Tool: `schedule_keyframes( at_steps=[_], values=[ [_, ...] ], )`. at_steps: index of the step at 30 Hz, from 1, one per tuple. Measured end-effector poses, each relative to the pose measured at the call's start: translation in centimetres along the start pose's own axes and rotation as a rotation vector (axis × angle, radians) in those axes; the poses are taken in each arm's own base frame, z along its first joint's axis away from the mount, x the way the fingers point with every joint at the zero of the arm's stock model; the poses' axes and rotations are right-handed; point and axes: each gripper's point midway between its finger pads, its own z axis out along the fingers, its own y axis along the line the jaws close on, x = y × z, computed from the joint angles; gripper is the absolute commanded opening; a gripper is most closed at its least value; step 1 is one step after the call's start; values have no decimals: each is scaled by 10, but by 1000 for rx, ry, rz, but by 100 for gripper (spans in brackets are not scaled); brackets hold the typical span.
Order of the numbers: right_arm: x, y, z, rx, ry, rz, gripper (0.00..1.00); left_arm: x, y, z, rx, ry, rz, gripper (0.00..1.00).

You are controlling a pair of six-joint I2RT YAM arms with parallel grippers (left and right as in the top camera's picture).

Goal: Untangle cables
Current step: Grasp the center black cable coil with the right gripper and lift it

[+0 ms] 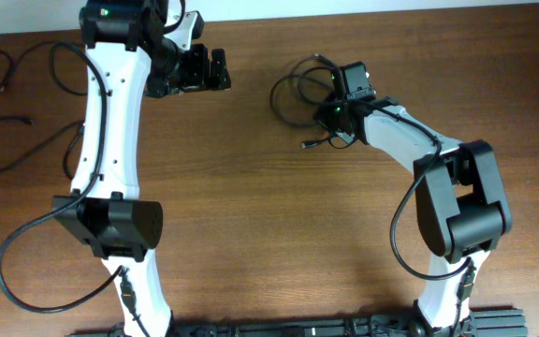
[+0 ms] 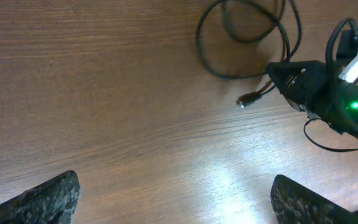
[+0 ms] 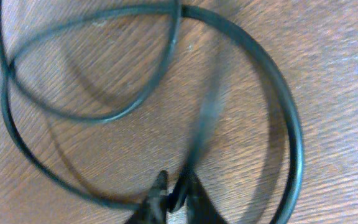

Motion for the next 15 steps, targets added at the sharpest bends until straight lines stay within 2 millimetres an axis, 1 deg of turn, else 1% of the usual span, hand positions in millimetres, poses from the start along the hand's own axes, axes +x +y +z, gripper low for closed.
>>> schedule_keyframes(
  at_steps=[1, 2, 3, 4, 5, 6, 8, 9, 10, 11, 13, 14, 15],
  values=[
    [5, 3, -3, -17, 28, -34, 4, 0, 0, 0, 0, 0, 0, 99],
    [9, 7, -12, -32, 53, -64, 4, 0, 0, 0, 0, -1, 0, 99],
    [12, 18, -31, -70, 71, -104, 4, 0, 0, 0, 0, 0, 0, 99],
    [15, 23, -36, -95, 88, -127, 4, 0, 0, 0, 1, -1, 0, 99],
    [8, 52, -80, -200, 53, -176, 4, 0, 0, 0, 0, -1, 0, 99],
    [6, 79, -125, -319, 23, -234, 4, 0, 0, 0, 1, -2, 1, 99],
    [8, 117, -205, -509, -41, -331, 4, 0, 0, 0, 1, 0, 0, 99],
    [12, 126, -234, -573, -60, -364, 4, 2, -1, 0, 4, 6, -2, 99],
    [18, 134, -263, -638, -73, -397, 4, 9, -3, 0, 17, 35, -10, 99],
    [26, 139, -290, -700, -81, -432, 4, 11, -6, 0, 36, 43, -13, 99],
    [36, 144, -313, -764, -74, -470, 4, 11, -10, -1, 60, 46, -12, 99],
    [41, 145, -320, -786, -69, -495, 4, 11, -12, -1, 68, 47, -11, 99],
    [44, 144, -322, -794, -56, -509, 4, 12, -13, -1, 75, 49, -11, 96]
  ],
)
